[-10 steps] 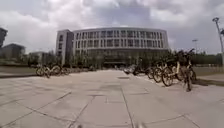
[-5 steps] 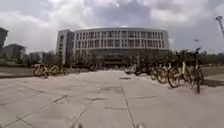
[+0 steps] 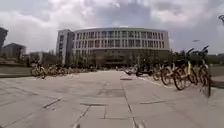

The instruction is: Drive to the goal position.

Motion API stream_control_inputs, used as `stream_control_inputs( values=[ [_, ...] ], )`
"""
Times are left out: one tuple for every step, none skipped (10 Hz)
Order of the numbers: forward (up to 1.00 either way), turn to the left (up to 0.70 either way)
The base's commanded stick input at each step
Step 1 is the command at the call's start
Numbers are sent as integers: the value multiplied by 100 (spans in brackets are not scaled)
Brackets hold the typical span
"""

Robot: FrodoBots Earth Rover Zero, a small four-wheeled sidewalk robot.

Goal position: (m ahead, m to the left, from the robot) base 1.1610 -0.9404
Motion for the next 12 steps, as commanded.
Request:
stream_control_inputs(
  values=[
    [60, 0],
    [60, 0],
    [60, 0],
    [60, 8],
    [60, 12],
    [60, 14],
    [60, 11],
    [60, 0],
    [60, 0],
    [60, 0],
    [60, 0],
    [60, 0]
  ],
)
